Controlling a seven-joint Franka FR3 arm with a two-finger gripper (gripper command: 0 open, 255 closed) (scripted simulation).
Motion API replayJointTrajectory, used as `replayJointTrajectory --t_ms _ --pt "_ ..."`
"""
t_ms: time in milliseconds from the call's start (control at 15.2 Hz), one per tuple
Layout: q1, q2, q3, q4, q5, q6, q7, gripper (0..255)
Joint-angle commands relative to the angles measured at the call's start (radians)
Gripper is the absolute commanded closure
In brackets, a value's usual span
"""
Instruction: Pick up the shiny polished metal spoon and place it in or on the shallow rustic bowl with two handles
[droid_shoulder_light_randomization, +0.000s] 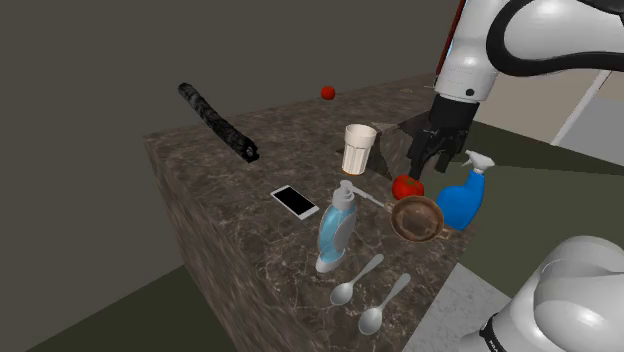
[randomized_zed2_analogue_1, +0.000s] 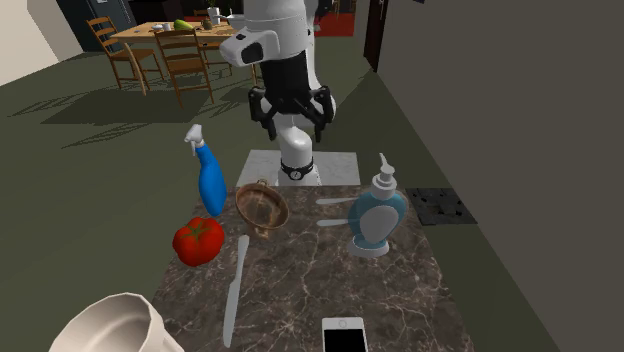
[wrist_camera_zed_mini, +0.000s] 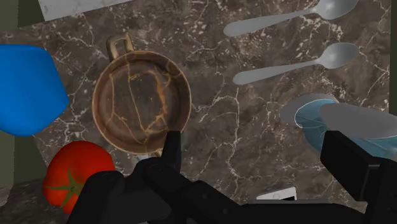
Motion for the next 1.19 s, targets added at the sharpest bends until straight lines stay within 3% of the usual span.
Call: replayJointTrajectory --t_ms 0,594,1122 --pt "0.0 0.0 0.0 0.0 0.0 0.0 0.0 0" --pt "0.108 -0.123 0.207 -0.249 0.106 0.217 0.121 0" --pt "0.225 -0.105 0.44 -0.389 0.223 0.448 0.251 0"
